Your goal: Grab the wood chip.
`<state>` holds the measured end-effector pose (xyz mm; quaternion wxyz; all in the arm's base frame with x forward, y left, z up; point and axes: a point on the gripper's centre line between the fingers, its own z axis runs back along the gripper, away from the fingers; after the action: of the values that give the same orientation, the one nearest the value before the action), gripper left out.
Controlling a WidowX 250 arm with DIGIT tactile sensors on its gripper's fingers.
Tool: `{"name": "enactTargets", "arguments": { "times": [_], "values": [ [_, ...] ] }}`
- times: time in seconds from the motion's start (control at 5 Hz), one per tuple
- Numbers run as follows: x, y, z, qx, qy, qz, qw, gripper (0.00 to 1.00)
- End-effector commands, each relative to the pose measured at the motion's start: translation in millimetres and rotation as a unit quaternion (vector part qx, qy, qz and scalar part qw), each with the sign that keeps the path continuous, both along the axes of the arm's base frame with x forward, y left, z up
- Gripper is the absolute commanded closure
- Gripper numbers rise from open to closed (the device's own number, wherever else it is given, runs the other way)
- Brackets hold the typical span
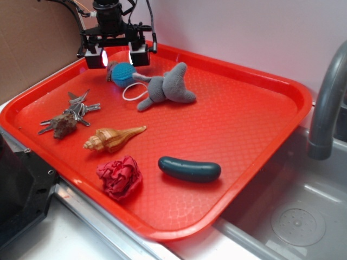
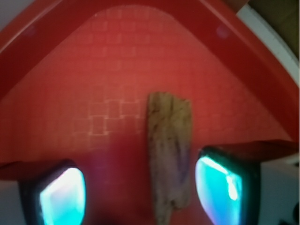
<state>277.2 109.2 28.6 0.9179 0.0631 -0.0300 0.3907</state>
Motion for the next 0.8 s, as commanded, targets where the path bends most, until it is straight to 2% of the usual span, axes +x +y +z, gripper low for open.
{"name": "enactTargets", "arguments": {
  "times": [0.0,0.2,0.4,0.6],
  "values": [
    [-12,22,2,-0.003,-0.005,-0.010,1.000,0.00],
    [-7,21,-7,-0.002,0.008,-0.027,1.000,0.00],
    [-4,22,-20,-0.018,0.019,-0.026,0.999,1.00],
    [-2,20,-23,-0.026,0.015,-0.033,0.999,1.00]
  ]
}}
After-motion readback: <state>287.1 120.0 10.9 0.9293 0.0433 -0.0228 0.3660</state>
